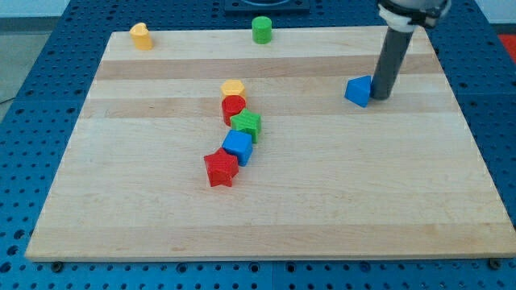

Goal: Push the blue triangle towards bottom

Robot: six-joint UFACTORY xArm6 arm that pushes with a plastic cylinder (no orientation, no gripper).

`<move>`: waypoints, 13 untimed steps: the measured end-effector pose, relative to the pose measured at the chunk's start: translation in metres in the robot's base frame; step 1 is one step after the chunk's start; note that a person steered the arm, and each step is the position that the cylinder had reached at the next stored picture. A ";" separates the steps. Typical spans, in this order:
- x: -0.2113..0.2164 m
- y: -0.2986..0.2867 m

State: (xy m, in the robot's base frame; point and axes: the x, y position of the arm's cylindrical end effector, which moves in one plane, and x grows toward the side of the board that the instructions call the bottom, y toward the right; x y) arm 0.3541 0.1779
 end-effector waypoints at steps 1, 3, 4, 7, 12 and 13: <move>-0.039 0.012; 0.044 -0.034; 0.087 -0.050; 0.012 -0.027; 0.057 -0.126; 0.087 -0.121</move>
State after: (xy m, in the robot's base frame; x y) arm 0.4410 0.0566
